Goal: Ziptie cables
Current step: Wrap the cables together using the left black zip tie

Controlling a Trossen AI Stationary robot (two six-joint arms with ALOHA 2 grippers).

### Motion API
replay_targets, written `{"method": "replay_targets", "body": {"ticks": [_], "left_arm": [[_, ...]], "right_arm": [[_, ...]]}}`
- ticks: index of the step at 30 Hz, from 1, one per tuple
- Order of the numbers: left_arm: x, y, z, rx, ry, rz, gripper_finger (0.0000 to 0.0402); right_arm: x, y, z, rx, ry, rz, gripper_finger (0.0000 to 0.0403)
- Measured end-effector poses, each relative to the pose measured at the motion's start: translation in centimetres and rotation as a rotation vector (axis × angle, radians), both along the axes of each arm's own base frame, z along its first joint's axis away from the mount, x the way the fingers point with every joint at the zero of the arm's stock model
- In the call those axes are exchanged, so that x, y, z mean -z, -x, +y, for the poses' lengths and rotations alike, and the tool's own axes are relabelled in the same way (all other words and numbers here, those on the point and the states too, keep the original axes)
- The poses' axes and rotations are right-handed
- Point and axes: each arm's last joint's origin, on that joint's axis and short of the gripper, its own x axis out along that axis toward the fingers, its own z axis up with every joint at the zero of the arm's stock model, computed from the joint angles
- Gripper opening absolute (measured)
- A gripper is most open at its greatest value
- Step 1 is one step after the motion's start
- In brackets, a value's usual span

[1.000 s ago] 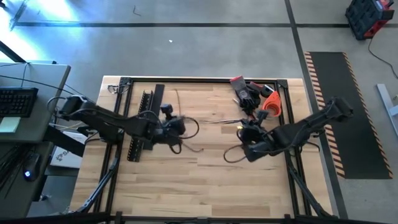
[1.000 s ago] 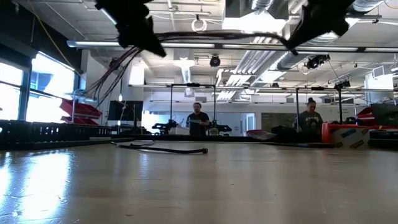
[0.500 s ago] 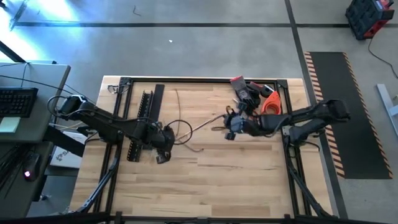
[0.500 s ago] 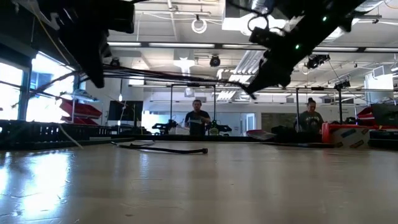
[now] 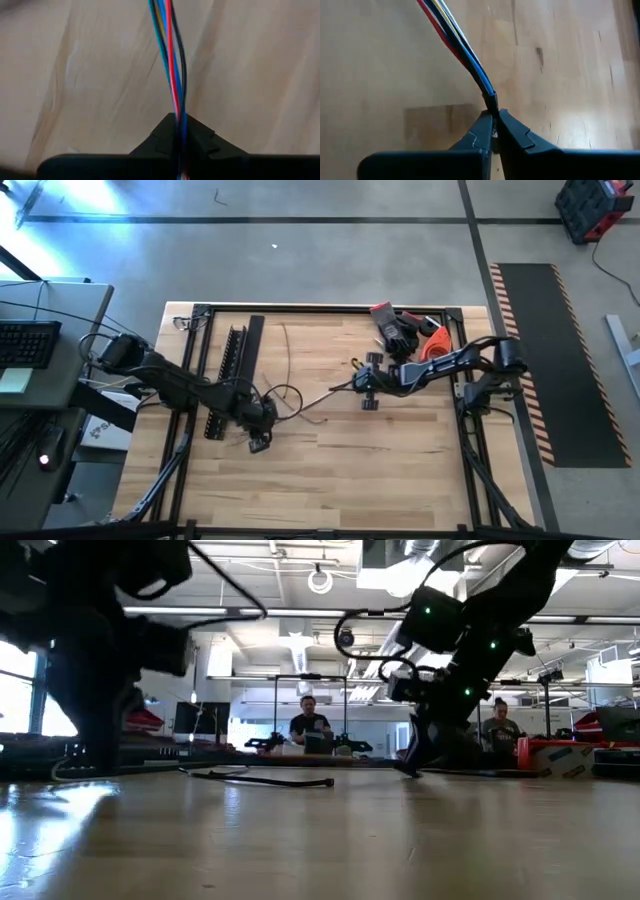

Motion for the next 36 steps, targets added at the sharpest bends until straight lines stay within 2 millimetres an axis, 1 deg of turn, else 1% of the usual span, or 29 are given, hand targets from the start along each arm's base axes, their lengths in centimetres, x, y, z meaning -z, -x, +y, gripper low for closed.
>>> {"method": "replay_targets", "body": {"ticks": [2, 4, 6, 8, 10, 12, 14, 16, 18, 21, 24, 27, 29, 31, 36], "left_arm": [[0.6, 0.2, 0.1, -0.002, 0.002, 0.054, 0.0025], [0.7, 0.3, 0.2, -0.002, 0.010, 0.088, 0.0045], [0.8, 0.5, 0.3, 0.000, 0.014, 0.111, 0.0065], [0.4, 0.8, 0.4, 0.001, 0.004, 0.137, 0.0081], [-0.4, 1.0, 0.3, 0.016, -0.015, 0.157, 0.0091], [-2.0, 0.6, 0.1, 0.022, -0.044, 0.094, 0.0094], [-2.9, 0.9, 0.0, 0.021, -0.104, 0.066, 0.0094], [-3.5, 1.2, 0.0, 0.017, -0.168, 0.029, 0.0093], [-4.4, 1.3, -0.1, 0.000, -0.228, -0.048, 0.0093], [-4.6, 1.5, 0.1, -0.023, -0.308, -0.099, 0.0092], [-4.9, 1.0, 0.3, -0.038, -0.326, -0.160, 0.0092], [-5.1, 0.5, 0.5, -0.053, -0.354, -0.210, 0.0092], [-5.2, 0.3, 0.5, -0.053, -0.376, -0.242, 0.0092], [-5.3, 0.4, 0.6, -0.059, -0.413, -0.237, 0.0092], [-5.1, 0.8, 1.2, -0.083, -0.453, -0.192, 0.0100]], "right_arm": [[0.4, -0.1, 0.0, 0.016, 0.005, 0.012, 0.0008], [0.7, 0.0, -0.1, 0.053, 0.022, 0.020, 0.0024], [0.8, 0.2, -0.1, 0.075, 0.033, 0.036, 0.0047], [0.8, 0.3, -0.2, 0.079, 0.033, 0.045, 0.0075], [0.6, 0.4, -0.2, 0.081, 0.039, 0.046, 0.0104], [0.3, 0.5, 0.0, 0.081, 0.039, 0.041, 0.0130], [-0.4, 0.7, 0.2, 0.089, 0.029, 0.046, 0.0152], [-1.3, 1.1, 0.5, 0.085, 0.016, 0.059, 0.0170], [-2.9, 1.0, 1.0, 0.081, 0.010, 0.007, 0.0184], [-4.9, 1.2, 2.1, 0.045, -0.016, -0.070, 0.0195], [-6.4, 1.4, 3.5, -0.065, -0.094, -0.138, 0.0197], [-7.1, 1.1, 4.8, -0.180, -0.205, -0.204, 0.0197], [-7.0, 0.6, 5.7, -0.268, -0.300, -0.232, 0.0197], [-6.6, -0.2, 6.7, -0.355, -0.374, -0.276, 0.0197], [-4.0, -2.2, 8.7, -0.474, -0.396, -0.323, 0.0197]]}}
